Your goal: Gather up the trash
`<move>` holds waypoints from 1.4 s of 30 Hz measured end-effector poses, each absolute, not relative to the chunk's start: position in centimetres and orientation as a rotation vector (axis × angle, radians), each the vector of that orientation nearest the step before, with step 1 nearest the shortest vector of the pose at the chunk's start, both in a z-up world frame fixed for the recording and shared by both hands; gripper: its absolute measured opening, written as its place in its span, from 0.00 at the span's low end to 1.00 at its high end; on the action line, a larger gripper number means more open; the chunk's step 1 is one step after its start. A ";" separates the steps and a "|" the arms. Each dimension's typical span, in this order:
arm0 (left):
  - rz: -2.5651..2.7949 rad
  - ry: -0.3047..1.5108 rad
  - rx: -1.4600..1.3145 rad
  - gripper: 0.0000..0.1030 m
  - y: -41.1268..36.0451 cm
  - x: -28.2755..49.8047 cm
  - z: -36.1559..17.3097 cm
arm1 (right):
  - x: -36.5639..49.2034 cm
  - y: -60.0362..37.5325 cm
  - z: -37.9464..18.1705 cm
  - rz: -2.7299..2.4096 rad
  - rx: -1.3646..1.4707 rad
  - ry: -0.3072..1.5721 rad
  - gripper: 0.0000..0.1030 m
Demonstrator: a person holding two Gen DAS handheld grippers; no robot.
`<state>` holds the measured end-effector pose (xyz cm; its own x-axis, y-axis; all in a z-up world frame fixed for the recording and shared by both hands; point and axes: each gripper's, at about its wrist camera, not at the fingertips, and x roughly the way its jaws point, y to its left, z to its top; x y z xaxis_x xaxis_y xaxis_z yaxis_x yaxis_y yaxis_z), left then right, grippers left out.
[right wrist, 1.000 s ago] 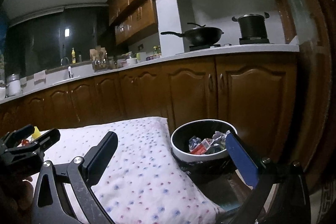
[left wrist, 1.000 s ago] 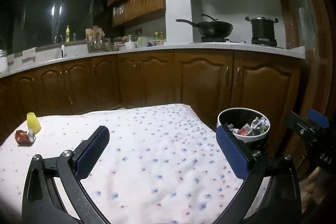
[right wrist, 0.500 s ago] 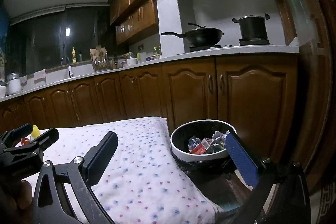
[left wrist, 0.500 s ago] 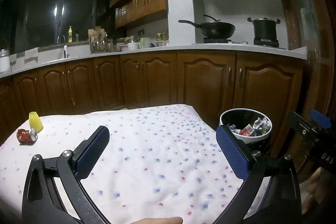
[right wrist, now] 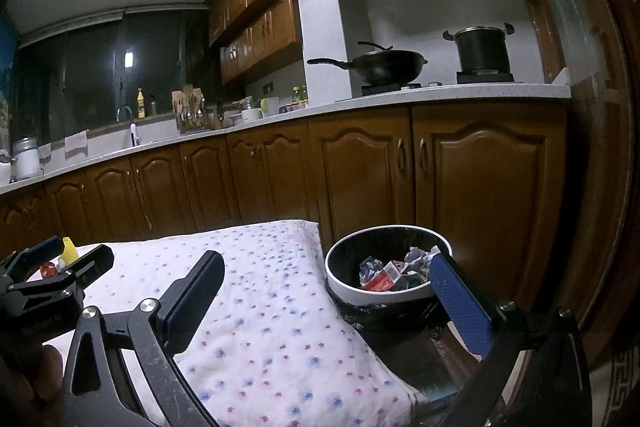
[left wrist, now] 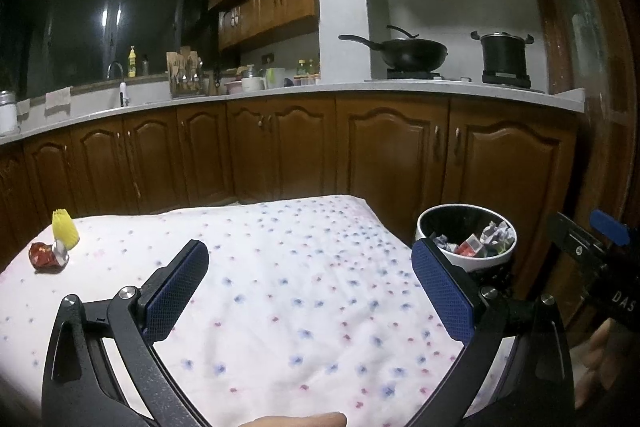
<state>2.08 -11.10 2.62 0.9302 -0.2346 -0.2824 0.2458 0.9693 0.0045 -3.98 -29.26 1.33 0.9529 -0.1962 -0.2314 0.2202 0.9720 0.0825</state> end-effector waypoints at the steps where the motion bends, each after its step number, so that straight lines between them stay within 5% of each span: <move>1: -0.245 0.283 0.042 1.00 -11.1 2.1 2.6 | -4.1 -29.2 1.3 -0.211 0.108 0.223 1.00; 42: -0.261 0.288 0.042 1.00 -11.1 2.2 2.5 | -4.1 -28.7 1.4 -0.212 0.113 0.227 1.00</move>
<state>2.24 -11.06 2.48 0.9254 -0.2483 -0.2863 0.2603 0.9655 0.0040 -4.11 -28.75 1.38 0.9522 -0.1959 -0.2344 0.2213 0.9713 0.0871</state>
